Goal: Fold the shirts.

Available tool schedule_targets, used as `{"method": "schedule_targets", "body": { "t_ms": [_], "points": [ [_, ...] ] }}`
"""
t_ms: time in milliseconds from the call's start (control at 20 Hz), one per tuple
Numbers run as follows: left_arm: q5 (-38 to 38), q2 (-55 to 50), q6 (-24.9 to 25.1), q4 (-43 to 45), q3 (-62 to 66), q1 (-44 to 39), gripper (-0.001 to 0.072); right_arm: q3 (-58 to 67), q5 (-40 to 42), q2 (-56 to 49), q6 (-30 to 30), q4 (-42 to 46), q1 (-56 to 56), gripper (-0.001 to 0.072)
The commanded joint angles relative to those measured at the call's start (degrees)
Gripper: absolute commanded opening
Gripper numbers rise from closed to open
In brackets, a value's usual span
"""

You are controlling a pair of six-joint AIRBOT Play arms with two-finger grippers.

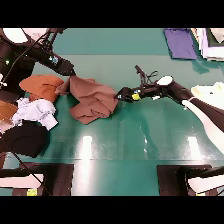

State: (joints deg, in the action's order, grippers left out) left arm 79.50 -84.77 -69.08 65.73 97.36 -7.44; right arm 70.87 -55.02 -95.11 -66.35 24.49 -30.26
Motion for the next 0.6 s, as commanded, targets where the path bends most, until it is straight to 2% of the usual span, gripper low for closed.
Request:
{"method": "schedule_targets", "body": {
  "t_ms": [0, 200, 350, 550],
  "points": [
    [0.2, 0.1, 0.0, 0.0, 0.0, 0.0, 0.0027, 4.7, -0.7, -3.3, 0.4, -0.3, -1.5, 0.0022],
    [-0.8, 2.9, 0.0, -0.1, 0.8, 0.0, 0.0026, 8.3, -3.3, -1.1, -0.1, 1.9, 0.7, 0.0015],
    [-1.0, 10.0, 0.0, -0.2, 5.7, 0.0, 0.0027, 15.3, -9.7, 6.7, -5.9, 13.5, 5.1, 0.0015],
    [-0.5, 21.9, 0.1, -6.8, 11.7, 0.0, 0.0027, 26.4, -20.9, 19.2, -12.2, 28.7, 8.3, 0.0015]
  ]
}}
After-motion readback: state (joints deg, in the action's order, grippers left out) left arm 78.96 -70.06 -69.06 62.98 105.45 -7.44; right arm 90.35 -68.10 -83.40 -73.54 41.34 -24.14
